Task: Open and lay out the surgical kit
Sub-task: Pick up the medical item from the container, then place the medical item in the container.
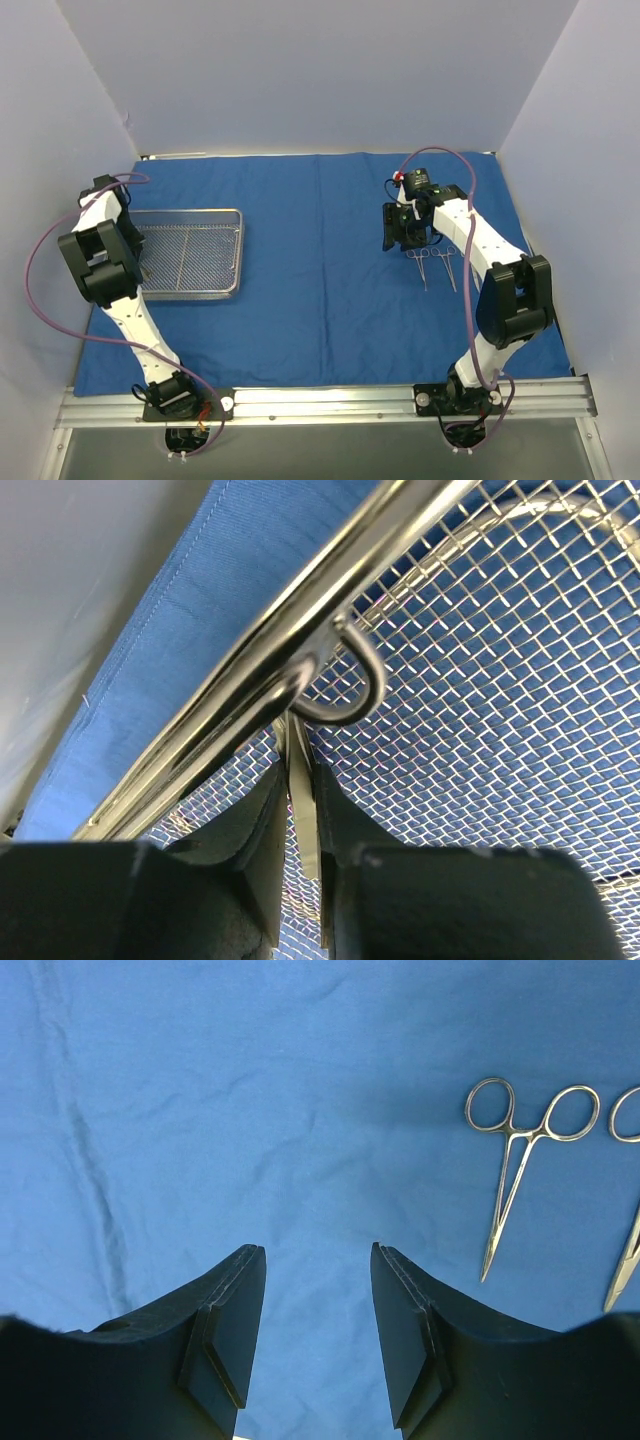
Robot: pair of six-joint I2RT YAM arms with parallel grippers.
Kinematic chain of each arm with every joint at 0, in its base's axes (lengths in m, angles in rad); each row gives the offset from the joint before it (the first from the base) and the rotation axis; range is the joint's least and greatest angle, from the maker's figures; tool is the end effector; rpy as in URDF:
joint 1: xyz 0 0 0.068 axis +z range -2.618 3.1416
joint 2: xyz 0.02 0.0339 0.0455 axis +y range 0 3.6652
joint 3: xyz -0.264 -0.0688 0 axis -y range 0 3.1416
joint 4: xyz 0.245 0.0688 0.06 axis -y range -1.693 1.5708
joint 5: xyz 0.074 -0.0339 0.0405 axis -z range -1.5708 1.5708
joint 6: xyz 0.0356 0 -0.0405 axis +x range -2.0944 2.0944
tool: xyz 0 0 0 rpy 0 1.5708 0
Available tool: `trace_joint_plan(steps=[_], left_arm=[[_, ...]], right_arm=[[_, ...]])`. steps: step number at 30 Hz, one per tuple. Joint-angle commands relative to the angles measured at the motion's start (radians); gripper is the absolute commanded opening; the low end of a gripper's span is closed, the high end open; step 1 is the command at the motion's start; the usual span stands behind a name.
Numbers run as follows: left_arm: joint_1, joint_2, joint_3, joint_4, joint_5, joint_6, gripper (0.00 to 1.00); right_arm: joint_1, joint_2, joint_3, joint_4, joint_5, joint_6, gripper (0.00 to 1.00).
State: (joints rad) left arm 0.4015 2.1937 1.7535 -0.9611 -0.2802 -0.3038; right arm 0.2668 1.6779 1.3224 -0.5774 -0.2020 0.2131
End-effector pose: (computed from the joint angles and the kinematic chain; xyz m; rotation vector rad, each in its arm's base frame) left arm 0.4007 0.1808 0.1711 -1.0544 2.7623 0.4287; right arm 0.3489 0.1028 0.2595 -0.1527 2.5295 0.4481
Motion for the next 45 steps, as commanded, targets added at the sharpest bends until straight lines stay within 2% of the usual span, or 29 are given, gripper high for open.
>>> trace_joint_plan(steps=[1, 7, 13, 19, 22, 24, 31, 34, 35, 37, 38, 42, 45], left_arm=[[-0.015, -0.040, -0.014, 0.007, 0.018, -0.040, 0.18], [-0.038, -0.121, -0.005, -0.037, 0.032, -0.061, 0.08], [-0.053, -0.218, -0.002, -0.099, 0.065, -0.106, 0.03], [-0.050, -0.308, -0.072, -0.094, 0.130, -0.138, 0.07], [-0.058, -0.324, -0.112, -0.062, 0.182, -0.153, 0.14], [-0.081, -0.302, -0.114, -0.048, 0.217, -0.165, 0.13], [-0.208, -0.157, -0.028, -0.062, 0.197, -0.208, 0.12], [-0.219, -0.103, 0.014, -0.057, 0.207, -0.230, 0.12], [-0.220, -0.091, 0.024, -0.057, 0.208, -0.231, 0.14], [-0.220, -0.058, 0.049, -0.073, 0.205, -0.238, 0.25], [-0.220, -0.045, 0.057, -0.076, 0.204, -0.238, 0.35], [-0.224, -0.054, 0.038, -0.068, 0.203, -0.242, 0.51], [-0.234, -0.083, 0.021, -0.067, 0.197, -0.241, 0.53]], right_arm=[[-0.006, -0.049, 0.006, -0.013, -0.022, 0.011, 0.46], [0.008, -0.040, 0.050, -0.009, -0.031, 0.011, 0.46], [0.038, -0.024, 0.110, -0.007, -0.037, 0.011, 0.46], [0.066, -0.015, 0.133, -0.004, -0.043, 0.006, 0.47], [0.071, -0.010, 0.138, 0.001, -0.056, 0.008, 0.46], [0.072, -0.007, 0.144, -0.001, -0.060, 0.006, 0.46], [0.072, -0.023, 0.121, -0.004, -0.057, 0.003, 0.46], [0.072, -0.027, 0.113, -0.010, -0.054, -0.001, 0.46], [0.074, -0.029, 0.113, -0.013, -0.053, -0.001, 0.46], [0.072, -0.033, 0.109, -0.016, -0.047, -0.003, 0.46], [0.072, -0.035, 0.107, -0.016, -0.048, -0.003, 0.47], [0.072, -0.033, 0.104, -0.015, -0.050, -0.003, 0.47], [0.071, -0.030, 0.100, -0.010, -0.051, -0.003, 0.47]])
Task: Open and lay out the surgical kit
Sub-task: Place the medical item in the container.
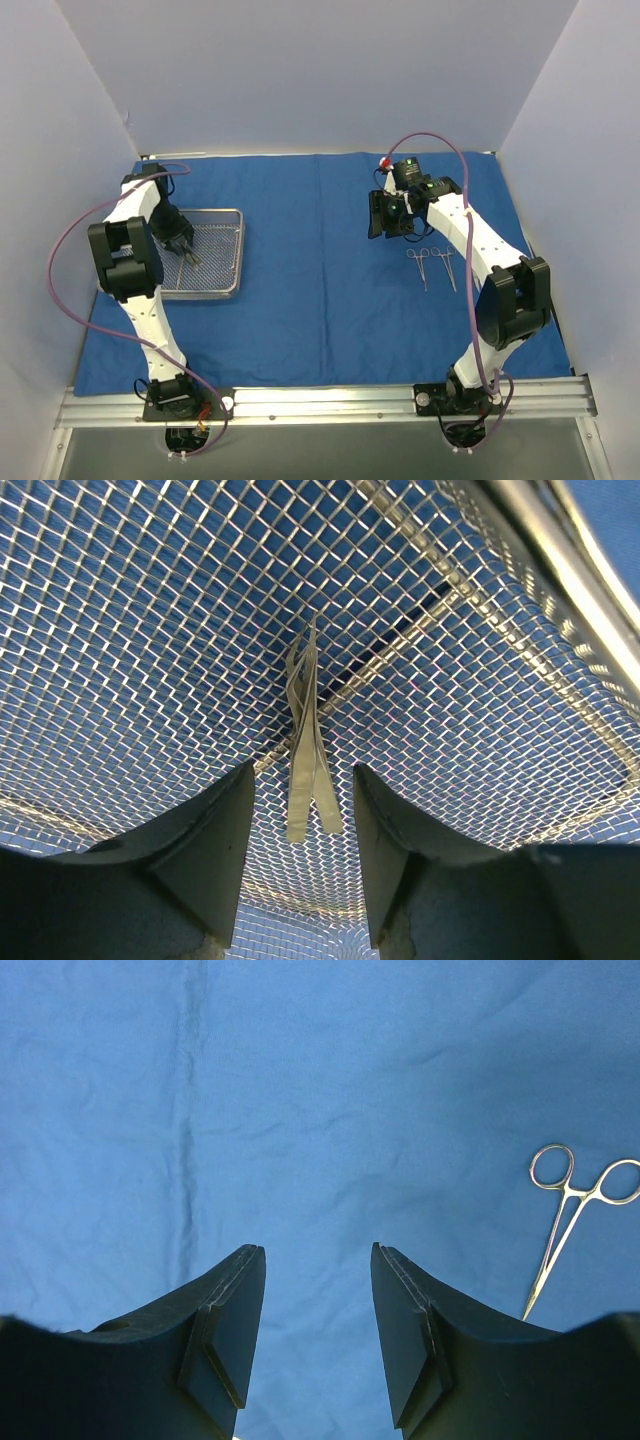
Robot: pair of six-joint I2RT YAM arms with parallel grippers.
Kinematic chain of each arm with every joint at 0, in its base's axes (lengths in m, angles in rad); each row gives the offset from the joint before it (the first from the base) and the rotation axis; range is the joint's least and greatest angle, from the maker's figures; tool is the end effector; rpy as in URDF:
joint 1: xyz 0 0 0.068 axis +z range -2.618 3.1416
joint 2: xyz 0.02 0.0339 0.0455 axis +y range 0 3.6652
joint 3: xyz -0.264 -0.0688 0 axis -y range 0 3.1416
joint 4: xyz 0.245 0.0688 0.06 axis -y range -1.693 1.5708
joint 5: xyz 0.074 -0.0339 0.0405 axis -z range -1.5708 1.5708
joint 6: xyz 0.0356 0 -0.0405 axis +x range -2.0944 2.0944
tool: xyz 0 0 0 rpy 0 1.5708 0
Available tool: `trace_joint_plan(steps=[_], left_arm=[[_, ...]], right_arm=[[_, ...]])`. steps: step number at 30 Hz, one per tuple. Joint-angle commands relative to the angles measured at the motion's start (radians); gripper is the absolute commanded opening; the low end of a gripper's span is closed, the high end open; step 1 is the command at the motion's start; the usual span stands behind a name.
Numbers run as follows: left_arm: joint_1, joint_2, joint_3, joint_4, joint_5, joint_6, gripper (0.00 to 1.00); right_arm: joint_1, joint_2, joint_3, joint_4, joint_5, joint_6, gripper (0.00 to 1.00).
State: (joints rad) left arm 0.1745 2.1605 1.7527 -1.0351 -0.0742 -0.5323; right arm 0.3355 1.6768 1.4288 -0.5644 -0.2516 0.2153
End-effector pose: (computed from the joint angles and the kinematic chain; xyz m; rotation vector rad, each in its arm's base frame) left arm 0.4225 0.0772 0.1822 -1.0455 2.8137 0.0754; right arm 0.3510 0.1318 0.2953 -0.2671 2.4086 0.5568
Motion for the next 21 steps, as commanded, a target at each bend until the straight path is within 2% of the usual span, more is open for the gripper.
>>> trace_joint_plan(steps=[1, 3, 4, 7, 8, 9, 15, 21], left_arm=[[-0.010, -0.056, 0.008, 0.010, -0.009, -0.011, 0.52], [-0.017, -0.070, -0.001, 0.010, -0.013, -0.011, 0.51], [-0.018, -0.071, -0.007, 0.015, -0.012, -0.011, 0.46], [-0.017, -0.062, -0.006, 0.012, -0.015, -0.012, 0.39], [-0.018, -0.057, -0.001, 0.009, -0.016, -0.012, 0.32], [-0.018, -0.053, 0.001, 0.007, -0.016, -0.014, 0.29], [-0.023, -0.065, -0.028, 0.012, -0.030, -0.009, 0.23], [-0.024, -0.090, -0.055, 0.017, -0.042, -0.006, 0.23]], right_arm=[[0.002, -0.026, -0.007, -0.020, -0.005, -0.002, 0.47], [0.002, -0.023, -0.010, -0.020, -0.006, -0.004, 0.47], [0.002, -0.025, -0.010, -0.019, -0.006, -0.001, 0.47], [0.002, -0.022, -0.010, -0.019, -0.006, -0.002, 0.47], [0.002, -0.020, -0.010, -0.020, -0.006, -0.001, 0.47], [0.002, -0.019, -0.011, -0.020, -0.008, -0.004, 0.47], [0.002, -0.020, -0.021, -0.020, -0.011, -0.004, 0.47], [0.002, -0.012, -0.018, -0.019, -0.015, -0.002, 0.47]])
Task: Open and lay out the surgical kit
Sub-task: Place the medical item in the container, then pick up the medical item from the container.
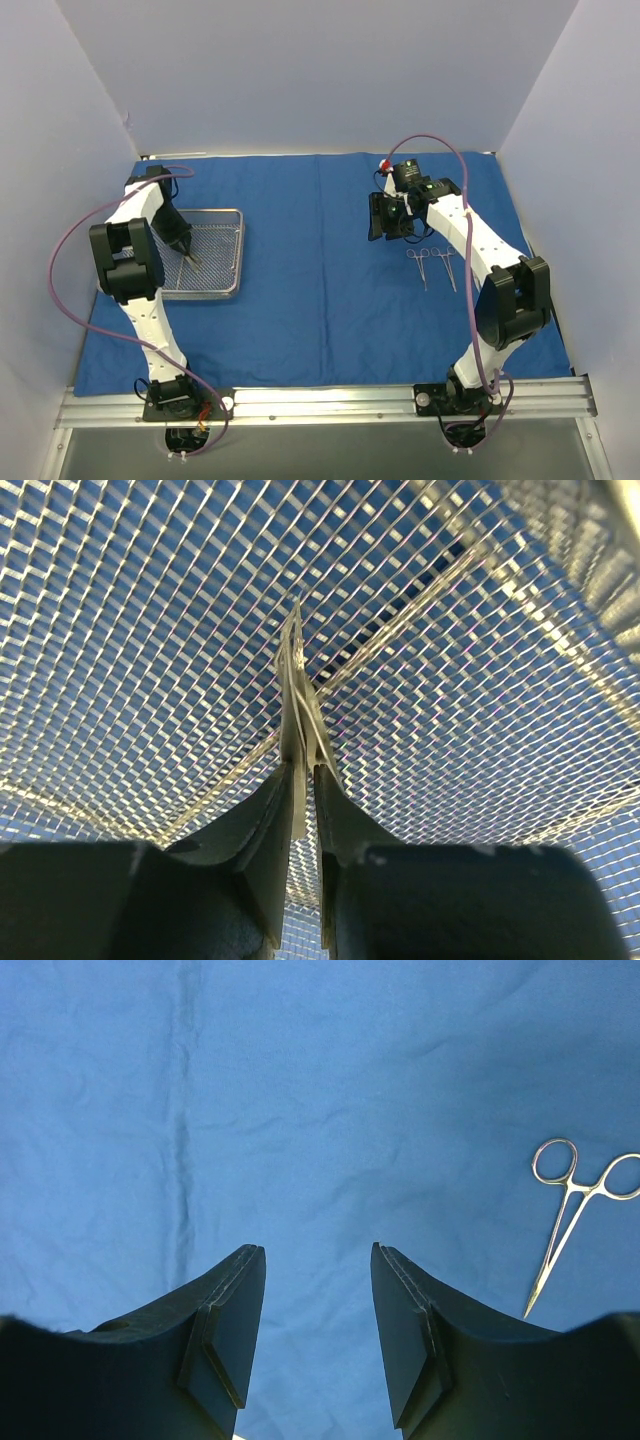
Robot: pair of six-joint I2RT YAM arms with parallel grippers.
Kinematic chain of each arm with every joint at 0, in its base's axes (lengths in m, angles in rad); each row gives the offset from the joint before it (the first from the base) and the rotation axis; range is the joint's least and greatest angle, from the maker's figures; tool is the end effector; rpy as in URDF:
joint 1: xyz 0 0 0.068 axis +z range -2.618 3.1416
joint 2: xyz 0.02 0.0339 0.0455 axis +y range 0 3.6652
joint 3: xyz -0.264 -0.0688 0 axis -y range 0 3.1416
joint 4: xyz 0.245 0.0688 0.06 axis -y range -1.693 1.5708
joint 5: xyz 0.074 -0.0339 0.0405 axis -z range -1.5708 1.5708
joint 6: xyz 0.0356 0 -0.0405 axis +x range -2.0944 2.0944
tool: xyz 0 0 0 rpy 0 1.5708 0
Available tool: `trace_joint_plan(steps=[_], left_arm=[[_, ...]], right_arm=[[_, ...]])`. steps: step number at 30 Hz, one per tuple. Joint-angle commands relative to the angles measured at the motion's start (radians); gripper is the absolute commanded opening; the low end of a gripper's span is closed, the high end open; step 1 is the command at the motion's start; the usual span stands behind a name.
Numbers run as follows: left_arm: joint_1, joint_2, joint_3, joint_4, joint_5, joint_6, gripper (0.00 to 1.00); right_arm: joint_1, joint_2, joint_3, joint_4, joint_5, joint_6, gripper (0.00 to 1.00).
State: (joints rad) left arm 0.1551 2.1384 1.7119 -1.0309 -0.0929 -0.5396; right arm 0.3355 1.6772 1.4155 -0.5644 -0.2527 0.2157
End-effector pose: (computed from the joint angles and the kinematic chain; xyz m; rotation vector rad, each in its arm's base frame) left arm 0.4166 0.0685 0.1806 -1.0324 2.8283 0.1047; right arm 0.3500 0.1315 0.2908 -0.2663 2.4227 0.5563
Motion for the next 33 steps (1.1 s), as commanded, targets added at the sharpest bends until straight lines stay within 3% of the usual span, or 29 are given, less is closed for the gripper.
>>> trace_joint_plan(steps=[1, 16, 24, 30, 33], left_arm=[[-0.005, -0.069, -0.015, 0.014, -0.025, 0.003, 0.23], [-0.003, -0.060, -0.055, 0.009, -0.042, 0.029, 0.38], [0.000, -0.060, -0.095, 0.029, -0.073, 0.053, 0.29], [0.004, -0.093, -0.080, 0.014, -0.090, 0.073, 0.08], [0.015, -0.141, -0.072, -0.015, -0.093, 0.081, 0.02]], right_arm=[[0.002, -0.013, -0.004, -0.017, -0.014, -0.001, 0.47], [-0.003, -0.019, -0.013, -0.017, -0.016, 0.004, 0.47], [-0.003, -0.016, -0.013, -0.017, -0.019, 0.005, 0.47], [-0.001, -0.004, 0.013, -0.020, -0.019, 0.005, 0.47], [0.003, 0.007, 0.043, -0.019, -0.022, 0.007, 0.47]])
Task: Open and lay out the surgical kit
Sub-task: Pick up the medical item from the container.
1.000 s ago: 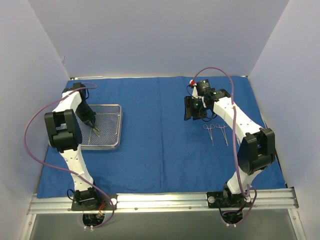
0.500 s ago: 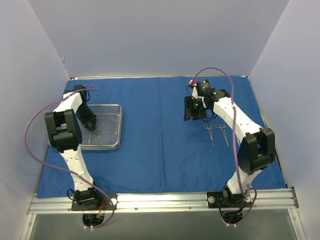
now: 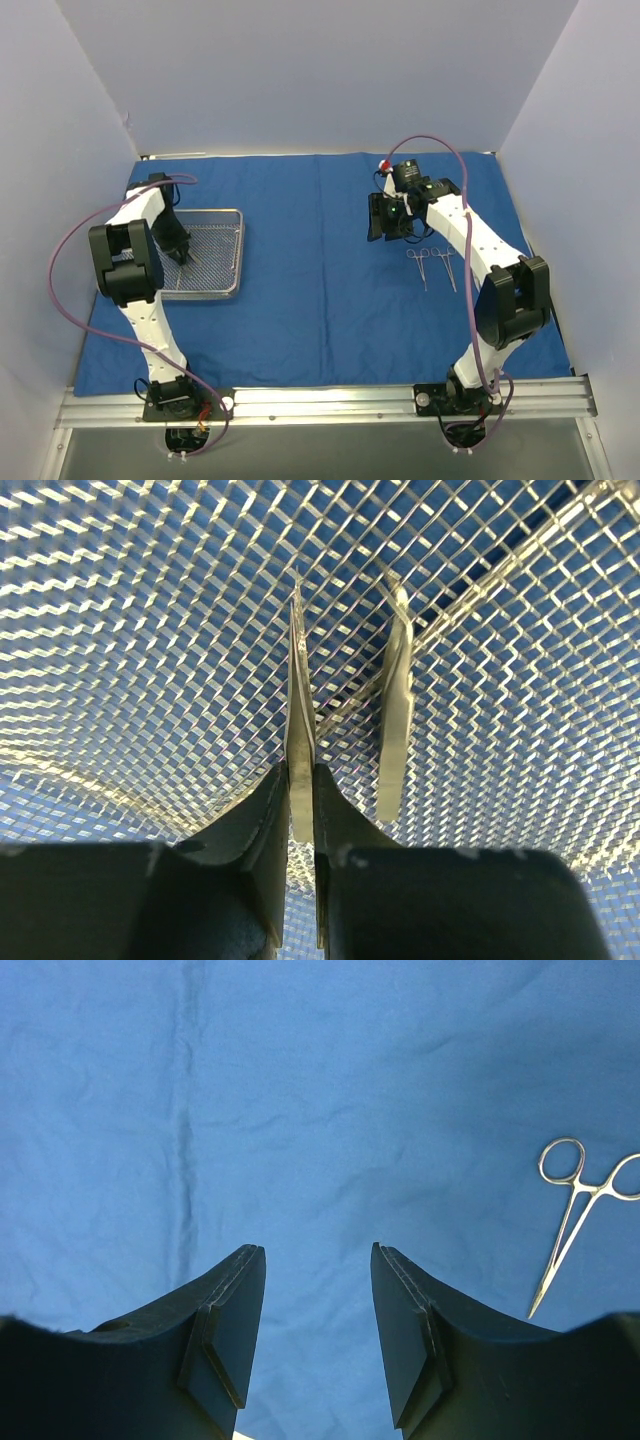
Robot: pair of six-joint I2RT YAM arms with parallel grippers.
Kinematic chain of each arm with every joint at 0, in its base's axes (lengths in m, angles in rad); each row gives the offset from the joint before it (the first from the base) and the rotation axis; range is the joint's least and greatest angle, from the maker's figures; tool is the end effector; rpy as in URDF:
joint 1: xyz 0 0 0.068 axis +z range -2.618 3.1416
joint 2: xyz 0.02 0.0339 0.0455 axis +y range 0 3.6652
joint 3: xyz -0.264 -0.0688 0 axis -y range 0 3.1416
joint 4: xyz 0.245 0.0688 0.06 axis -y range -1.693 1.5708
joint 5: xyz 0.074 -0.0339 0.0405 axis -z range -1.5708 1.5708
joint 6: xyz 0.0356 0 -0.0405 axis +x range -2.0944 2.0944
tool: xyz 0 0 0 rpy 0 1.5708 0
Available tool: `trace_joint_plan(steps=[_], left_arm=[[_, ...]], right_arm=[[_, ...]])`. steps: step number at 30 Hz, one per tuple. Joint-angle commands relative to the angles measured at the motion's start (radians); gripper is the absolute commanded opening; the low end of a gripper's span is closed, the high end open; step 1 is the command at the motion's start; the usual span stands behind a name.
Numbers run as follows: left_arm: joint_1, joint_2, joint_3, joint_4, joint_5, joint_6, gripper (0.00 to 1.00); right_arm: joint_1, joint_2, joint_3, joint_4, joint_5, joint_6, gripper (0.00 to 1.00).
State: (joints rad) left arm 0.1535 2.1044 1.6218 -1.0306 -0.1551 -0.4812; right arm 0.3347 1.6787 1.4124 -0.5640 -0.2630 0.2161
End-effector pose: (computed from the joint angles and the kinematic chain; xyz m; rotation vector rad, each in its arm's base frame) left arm 0.3998 0.0674 0.1713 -0.9588 2.8972 0.2196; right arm 0.3499 0.1315 0.2894 -0.2695 2.4270 0.5678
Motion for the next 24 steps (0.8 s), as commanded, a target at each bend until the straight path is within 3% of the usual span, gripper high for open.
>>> trace_joint_plan(steps=[1, 7, 15, 19, 24], left_arm=[[0.018, -0.119, 0.023, -0.025, -0.028, 0.023, 0.02], [0.000, -0.242, 0.066, -0.088, 0.041, 0.029, 0.02], [-0.210, -0.414, -0.046, 0.141, 0.509, 0.055, 0.02], [-0.296, -0.452, -0.091, 0.225, 0.664, 0.076, 0.02], [-0.439, -0.481, -0.094, 0.296, 0.782, 0.089, 0.02]], right_arm=[[0.004, 0.015, 0.056, -0.017, -0.012, 0.009, 0.47], [0.027, 0.059, 0.155, -0.024, -0.022, 0.012, 0.47], [0.033, 0.141, 0.287, -0.036, -0.266, 0.002, 0.46], [0.033, 0.130, 0.330, -0.022, -0.327, 0.002, 0.47], [0.041, 0.115, 0.294, 0.105, -0.530, 0.092, 0.51]])
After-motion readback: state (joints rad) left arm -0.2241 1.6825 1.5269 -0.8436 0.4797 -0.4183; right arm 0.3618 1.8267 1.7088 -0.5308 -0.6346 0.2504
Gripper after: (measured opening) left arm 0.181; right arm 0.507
